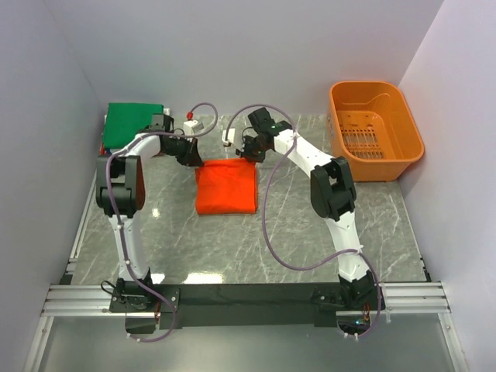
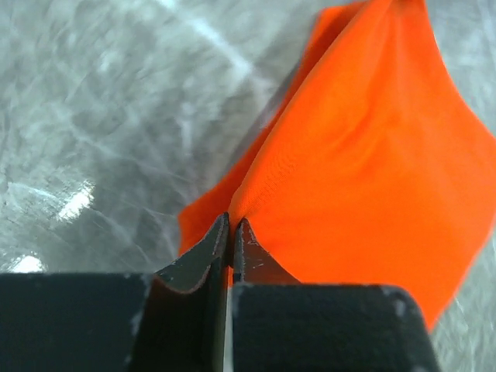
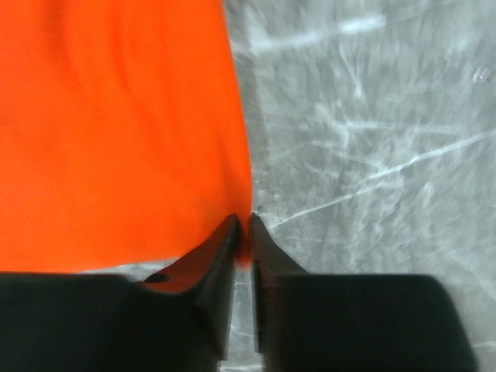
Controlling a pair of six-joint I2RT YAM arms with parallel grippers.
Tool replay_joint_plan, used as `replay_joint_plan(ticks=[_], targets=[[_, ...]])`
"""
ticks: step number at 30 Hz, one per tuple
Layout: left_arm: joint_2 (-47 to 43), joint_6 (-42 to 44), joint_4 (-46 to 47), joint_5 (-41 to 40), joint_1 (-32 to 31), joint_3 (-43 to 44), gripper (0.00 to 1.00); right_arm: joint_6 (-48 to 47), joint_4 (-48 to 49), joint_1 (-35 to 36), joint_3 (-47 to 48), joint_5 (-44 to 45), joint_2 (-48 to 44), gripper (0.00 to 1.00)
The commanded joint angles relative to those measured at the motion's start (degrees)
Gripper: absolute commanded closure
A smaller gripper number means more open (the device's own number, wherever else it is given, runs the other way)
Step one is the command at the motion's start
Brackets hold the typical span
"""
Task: Fold and stack the t-shirts
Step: Fold the tshirt
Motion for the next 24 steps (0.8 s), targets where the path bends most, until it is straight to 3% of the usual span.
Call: replay_joint_plan(ticks=[1,2,6,10,15,17,23,24], targets=[[3.6,-6.1,1.1,-2.5,0.8,3.8,0.92,3.1,5.4,-0.3,2.3,5.6,1.9,0.75],[3.9,-7.0,2.4,-3.1,0.9,3.7,0.90,4.0,7.0,-0.1,1.8,6.0,1.6,0.66],[3.0,-9.5,4.2,-4.2,2.0,4.0,0.70,7.8,10.4,-0.2,3.3,8.5,0.9,0.62],[-0.9,-13.0,5.9,-2.3,2.9,2.4,0.66,16.6,12.2,-1.5,2.0,9.5,-3.1,0.61],[-10.9,-20.1,12.5,-0.4,5.2,-6.0,0.55,26.8,7.9,-3.2,1.2,-1.9,-8.8,0.59],[-12.7,-26.9,15.7,1.5,4.9,-8.2,0.52,33.3,6.0,-3.6,2.4,-6.9,-8.4,0.59],[-12.4,-43.9,26.2,6.8,0.6,-13.8,0.58,51.4,5.7,-5.6,5.9,-24.3,-1.7,0.69],[-11.6,-45.7,27.7,7.0,0.1,-14.4,0.59,57.8,8.0,-6.5,6.0,-28.3,-0.5,0.69]])
